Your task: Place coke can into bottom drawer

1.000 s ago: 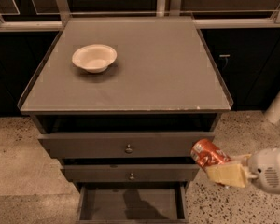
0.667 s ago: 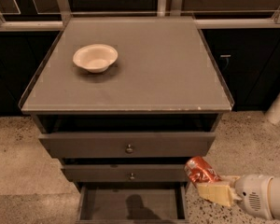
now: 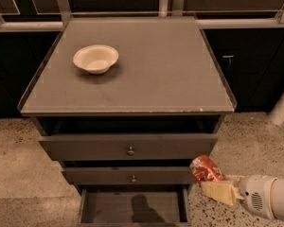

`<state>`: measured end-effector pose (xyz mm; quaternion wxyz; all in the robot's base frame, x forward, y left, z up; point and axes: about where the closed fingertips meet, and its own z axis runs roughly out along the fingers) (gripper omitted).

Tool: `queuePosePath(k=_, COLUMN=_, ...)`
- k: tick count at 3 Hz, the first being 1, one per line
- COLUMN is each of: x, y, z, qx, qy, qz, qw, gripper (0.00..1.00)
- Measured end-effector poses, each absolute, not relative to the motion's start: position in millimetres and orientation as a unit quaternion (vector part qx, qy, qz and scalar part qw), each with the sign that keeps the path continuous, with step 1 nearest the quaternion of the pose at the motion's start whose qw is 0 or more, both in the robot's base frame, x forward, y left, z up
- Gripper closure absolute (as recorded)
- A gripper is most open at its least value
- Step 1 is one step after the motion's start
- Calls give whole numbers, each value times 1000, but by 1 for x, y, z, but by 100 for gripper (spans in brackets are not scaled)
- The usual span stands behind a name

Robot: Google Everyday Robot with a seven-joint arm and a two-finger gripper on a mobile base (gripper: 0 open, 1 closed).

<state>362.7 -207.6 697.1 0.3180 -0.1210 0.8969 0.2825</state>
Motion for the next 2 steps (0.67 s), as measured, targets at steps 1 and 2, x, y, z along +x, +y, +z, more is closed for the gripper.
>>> queuePosePath(k=1, x=368, y=-210, z=669, qx=-94, qy=891, qz=292, qw=335, gripper=100)
queuePosePath(k=2, x=388, y=-203, z=619, qx=-69, qy=872, qz=313, qw=371, gripper=100)
